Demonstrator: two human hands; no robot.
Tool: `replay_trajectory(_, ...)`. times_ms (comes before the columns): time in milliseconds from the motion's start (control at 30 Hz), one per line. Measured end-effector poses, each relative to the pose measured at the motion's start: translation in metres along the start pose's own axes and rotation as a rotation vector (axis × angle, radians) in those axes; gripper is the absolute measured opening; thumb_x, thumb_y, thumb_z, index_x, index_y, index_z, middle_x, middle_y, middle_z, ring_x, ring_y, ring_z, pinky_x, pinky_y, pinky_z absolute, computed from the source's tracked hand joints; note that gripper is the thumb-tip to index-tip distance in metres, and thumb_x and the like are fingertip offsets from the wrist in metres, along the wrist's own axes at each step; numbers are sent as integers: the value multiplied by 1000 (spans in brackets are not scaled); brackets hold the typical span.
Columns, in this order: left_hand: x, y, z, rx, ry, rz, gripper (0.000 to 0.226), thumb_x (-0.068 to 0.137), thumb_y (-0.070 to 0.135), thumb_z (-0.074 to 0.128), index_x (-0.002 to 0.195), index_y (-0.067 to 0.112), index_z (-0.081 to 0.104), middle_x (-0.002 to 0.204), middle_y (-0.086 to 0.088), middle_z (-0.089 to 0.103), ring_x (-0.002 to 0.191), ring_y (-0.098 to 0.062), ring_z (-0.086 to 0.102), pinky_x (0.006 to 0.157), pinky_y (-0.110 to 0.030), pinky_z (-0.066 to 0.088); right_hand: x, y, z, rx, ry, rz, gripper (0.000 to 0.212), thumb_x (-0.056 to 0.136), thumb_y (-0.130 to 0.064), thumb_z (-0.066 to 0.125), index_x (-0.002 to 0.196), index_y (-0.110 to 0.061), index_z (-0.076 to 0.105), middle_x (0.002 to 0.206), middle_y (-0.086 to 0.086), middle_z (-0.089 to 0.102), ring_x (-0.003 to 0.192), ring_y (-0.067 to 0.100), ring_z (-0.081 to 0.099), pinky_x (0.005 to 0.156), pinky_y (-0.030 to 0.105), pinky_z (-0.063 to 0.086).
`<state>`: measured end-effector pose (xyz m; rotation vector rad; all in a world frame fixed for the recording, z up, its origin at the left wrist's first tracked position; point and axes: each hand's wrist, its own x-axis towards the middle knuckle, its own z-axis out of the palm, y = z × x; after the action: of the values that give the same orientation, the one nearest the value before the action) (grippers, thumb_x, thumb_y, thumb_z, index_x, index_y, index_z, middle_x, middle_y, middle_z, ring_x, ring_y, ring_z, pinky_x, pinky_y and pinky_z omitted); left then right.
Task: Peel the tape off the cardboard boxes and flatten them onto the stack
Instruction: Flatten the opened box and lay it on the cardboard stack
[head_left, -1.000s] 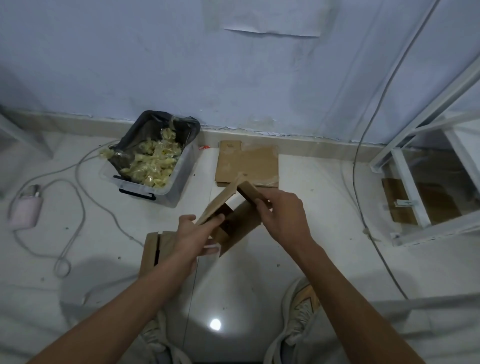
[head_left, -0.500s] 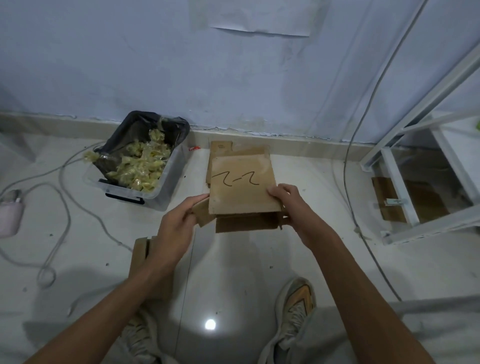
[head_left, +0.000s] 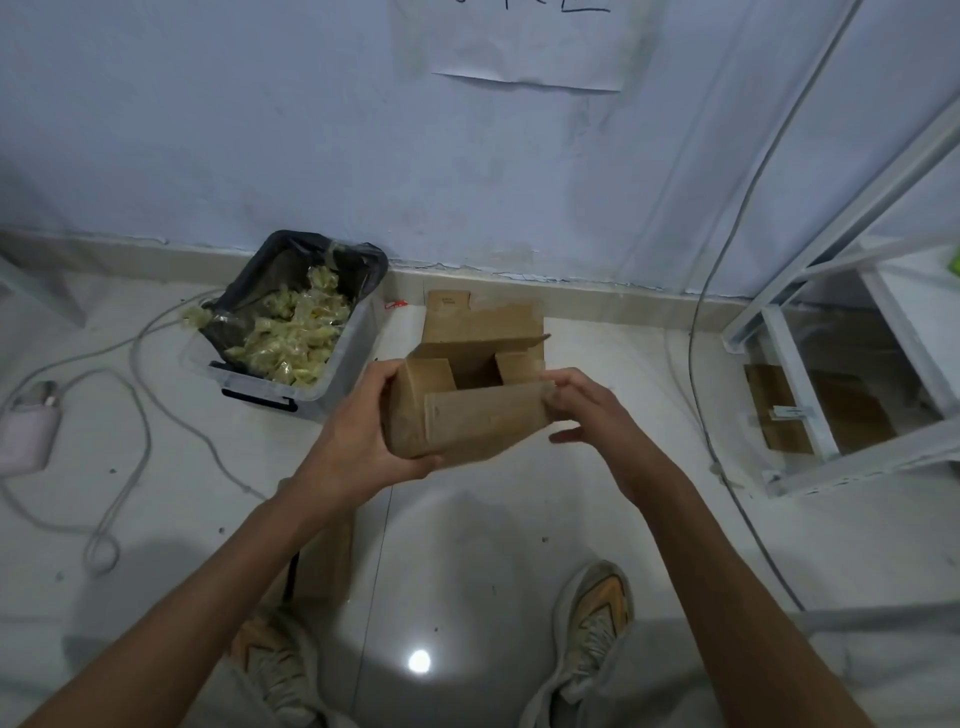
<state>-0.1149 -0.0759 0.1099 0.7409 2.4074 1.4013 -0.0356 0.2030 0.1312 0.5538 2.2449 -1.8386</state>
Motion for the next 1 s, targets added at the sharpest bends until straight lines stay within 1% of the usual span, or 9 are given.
replay_trajectory(133, -3, 4, -10, 154, 60, 85, 100, 59, 32, 100, 139, 33, 40, 132, 12, 51, 119, -9, 52, 90, -28, 52, -4, -15, 6, 107, -119, 48, 22, 105, -38, 52, 119, -38, 68, 125, -2, 67, 115, 21, 66, 97, 45, 61)
replay_trajectory(233, -3, 6, -14, 292, 5, 188, 102, 59, 29, 99, 143, 30, 40, 134, 8, 49, 122, -12, 50, 94, -36, 54, -3, -23, 10, -148, -88, 50, 31, 99, -49, 65, 125, -32, 60, 119, -6, 67, 109, 16, 66, 92, 39, 62)
replay_trajectory(300, -5, 9, -11, 340, -22, 250, 104, 59, 30, 99, 144, 28, 40, 135, 8, 48, 122, -11, 48, 93, -29, 51, -3, -21, 19, -339, 0, 12, 42, 92, -52, 74, 124, -31, 57, 110, -8, 65, 101, 14, 65, 86, 35, 60)
replay_trajectory(400, -8, 9, -9, 346, -23, 260, 104, 58, 31, 99, 144, 29, 40, 135, 10, 48, 121, -9, 47, 92, -25, 48, -1, -19, 22, -438, 115, -29, 37, 89, -45, 77, 113, -19, 69, 101, 2, 74, 93, 20, 69, 86, 41, 61)
replay_trajectory(533, -14, 9, 2, 249, -40, 171, 102, 60, 33, 98, 143, 34, 39, 134, 14, 49, 120, -10, 50, 91, -40, 55, 1, -17, -2, -463, -58, 14, 19, 87, -48, 77, 96, -31, 76, 89, -11, 76, 86, 7, 71, 74, 28, 54)
replay_trajectory(600, -17, 8, 8, 215, -68, 159, 101, 60, 35, 97, 141, 37, 39, 133, 17, 49, 120, -8, 51, 91, -39, 56, 2, -12, -13, -453, -109, 29, 23, 88, -43, 73, 92, -21, 78, 90, -3, 78, 85, 11, 74, 78, 37, 60)
replay_trajectory(700, -16, 0, -1, 187, -31, 119, 98, 60, 35, 98, 140, 35, 41, 132, 17, 50, 120, -7, 52, 90, -34, 55, 5, -5, -29, -378, -24, -11, 24, 96, -27, 65, 86, -8, 77, 85, 6, 77, 82, 17, 75, 85, 49, 64)
replay_trajectory(900, -16, -5, -4, 273, 13, 120, 101, 60, 36, 99, 142, 31, 41, 134, 14, 50, 119, -6, 48, 92, -29, 52, -1, -12, -1, -1056, 392, -73, 34, 92, -51, 64, 72, -25, 56, 68, -6, 61, 67, 17, 62, 63, 33, 53)
replay_trajectory(1000, -13, -7, 0, 299, 32, 119, 103, 60, 37, 99, 144, 30, 40, 135, 11, 50, 120, -9, 49, 92, -34, 53, -17, -29, 37, -966, 356, -287, 38, 100, -51, 53, 76, -24, 64, 68, -7, 61, 65, 15, 60, 62, 32, 51)
